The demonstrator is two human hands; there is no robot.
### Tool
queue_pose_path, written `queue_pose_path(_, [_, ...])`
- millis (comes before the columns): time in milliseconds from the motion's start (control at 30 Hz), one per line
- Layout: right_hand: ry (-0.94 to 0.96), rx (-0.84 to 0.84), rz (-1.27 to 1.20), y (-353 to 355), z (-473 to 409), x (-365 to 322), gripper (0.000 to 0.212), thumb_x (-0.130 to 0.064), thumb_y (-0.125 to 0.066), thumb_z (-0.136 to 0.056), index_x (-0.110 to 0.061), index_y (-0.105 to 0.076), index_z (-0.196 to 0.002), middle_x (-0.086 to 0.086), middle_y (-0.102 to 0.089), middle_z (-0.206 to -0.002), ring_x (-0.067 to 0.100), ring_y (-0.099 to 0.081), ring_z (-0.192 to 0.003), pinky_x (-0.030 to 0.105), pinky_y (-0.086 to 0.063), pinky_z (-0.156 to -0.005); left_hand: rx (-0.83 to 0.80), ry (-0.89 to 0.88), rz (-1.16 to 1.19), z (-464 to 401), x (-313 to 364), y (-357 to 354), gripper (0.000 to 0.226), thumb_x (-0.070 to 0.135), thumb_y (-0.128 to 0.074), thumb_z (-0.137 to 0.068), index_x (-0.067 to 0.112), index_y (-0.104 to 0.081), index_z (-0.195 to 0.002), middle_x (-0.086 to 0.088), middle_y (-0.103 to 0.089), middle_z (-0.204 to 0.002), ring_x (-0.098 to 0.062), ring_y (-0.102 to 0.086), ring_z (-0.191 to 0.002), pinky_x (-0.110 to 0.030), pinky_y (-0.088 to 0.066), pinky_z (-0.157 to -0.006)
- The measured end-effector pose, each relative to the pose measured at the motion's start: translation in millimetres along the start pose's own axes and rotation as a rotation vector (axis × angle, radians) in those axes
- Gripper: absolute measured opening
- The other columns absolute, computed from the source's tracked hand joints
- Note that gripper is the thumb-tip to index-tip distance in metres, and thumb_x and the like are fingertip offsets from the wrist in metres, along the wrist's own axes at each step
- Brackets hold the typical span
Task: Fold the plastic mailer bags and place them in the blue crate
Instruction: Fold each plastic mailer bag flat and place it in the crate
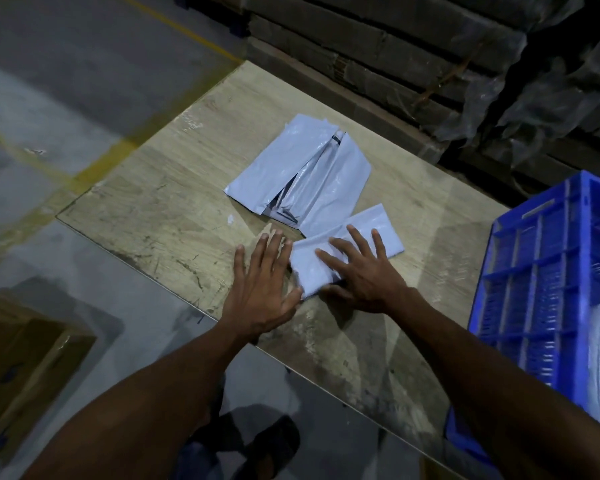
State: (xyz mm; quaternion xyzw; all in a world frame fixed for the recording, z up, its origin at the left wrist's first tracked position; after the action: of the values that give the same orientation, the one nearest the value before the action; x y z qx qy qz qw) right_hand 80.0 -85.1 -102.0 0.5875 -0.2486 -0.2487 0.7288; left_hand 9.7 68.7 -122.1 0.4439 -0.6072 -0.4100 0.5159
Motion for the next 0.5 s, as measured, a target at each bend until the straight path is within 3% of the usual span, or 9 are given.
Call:
queue_pose_path(167, [-0.187,0.011,-0.122,-5.5,20.5,-17.6,0.073,-0.076,-0.018,-0.096,-0.032,-0.046,-0.147,0.014,-0.054,-0.131,0.042,-0.04,-0.137,0.072,-0.018,-0.113,-0.079,-0.041,-0.02,-0.2,0.5,-8.4,0.08,0.067,-0.03,-0.097,0.02,-0.026,-0.163,-0.004,-0.016,-0.172,-0.031,-0.01,-0.159,-0.069,-0.01,-0.12])
queue_pose_path(267, [-0.308,0.006,-0.204,-15.5,40.2,-36.5,0.072,-0.071,-0.012,-0.098,-0.03,-0.044,-0.148,0.015,-0.053,-0.129,0.041,-0.044,-0.132,0.07,-0.026,-0.11,-0.093,-0.081,-0.031,0.0,3.7,-8.2,0.071,0.063,-0.026,-0.1,0.026,-0.035,-0.159,-0.002,-0.016,-0.172,-0.031,-0.012,-0.158,-0.072,-0.011,-0.118])
queue_pose_path(367, [-0.374,0.045,-0.214,-20.8,57.5,-55.5,0.063,-0.064,-0.02,-0.101,-0.029,-0.042,-0.149,0.013,-0.051,-0.13,0.038,-0.044,-0.131,0.065,-0.033,-0.107,-0.098,-0.124,0.01,3.8,6.7,-6.1,0.063,0.056,-0.029,-0.101,0.025,-0.045,-0.154,-0.002,-0.021,-0.171,-0.03,-0.017,-0.157,-0.074,-0.012,-0.117])
queue_pose_path(500, [-0.446,0.223,-0.218,-8.0,79.1,-65.5,0.05,-0.049,-0.035,-0.103,-0.02,-0.054,-0.138,0.012,-0.054,-0.126,0.037,-0.05,-0.127,0.063,-0.035,-0.107,-0.034,-0.14,0.093,13.4,8.1,7.5,0.053,0.045,-0.032,-0.104,0.017,-0.059,-0.139,-0.007,-0.03,-0.167,-0.032,-0.025,-0.154,-0.075,-0.023,-0.113])
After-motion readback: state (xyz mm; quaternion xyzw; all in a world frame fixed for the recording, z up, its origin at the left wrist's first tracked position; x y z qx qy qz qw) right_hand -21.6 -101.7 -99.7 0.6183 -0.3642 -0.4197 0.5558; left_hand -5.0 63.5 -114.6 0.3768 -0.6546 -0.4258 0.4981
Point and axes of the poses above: each hand's wrist, its own z-axis away from the middle knuckle, its own y-axis out of the back of the hand, x = y × z, the point moved 10 cm from there along -z, towards the middle knuckle
